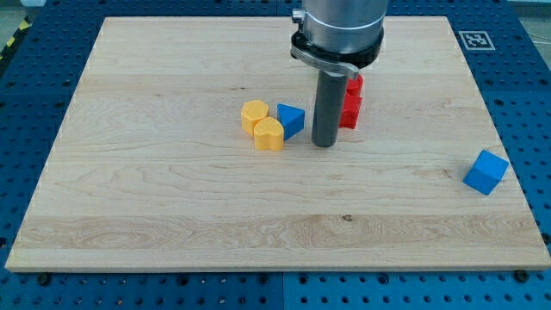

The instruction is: Push the red star close to the red circle

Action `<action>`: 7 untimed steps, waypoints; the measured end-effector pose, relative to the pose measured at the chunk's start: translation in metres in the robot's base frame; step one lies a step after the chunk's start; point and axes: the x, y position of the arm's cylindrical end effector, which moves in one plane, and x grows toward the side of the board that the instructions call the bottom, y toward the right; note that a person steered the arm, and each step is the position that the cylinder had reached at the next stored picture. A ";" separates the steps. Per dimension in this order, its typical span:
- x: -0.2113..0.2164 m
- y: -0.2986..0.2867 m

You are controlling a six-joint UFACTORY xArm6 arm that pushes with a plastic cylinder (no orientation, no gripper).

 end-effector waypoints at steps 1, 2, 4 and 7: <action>-0.011 0.001; -0.021 0.001; -0.024 0.019; -0.028 0.022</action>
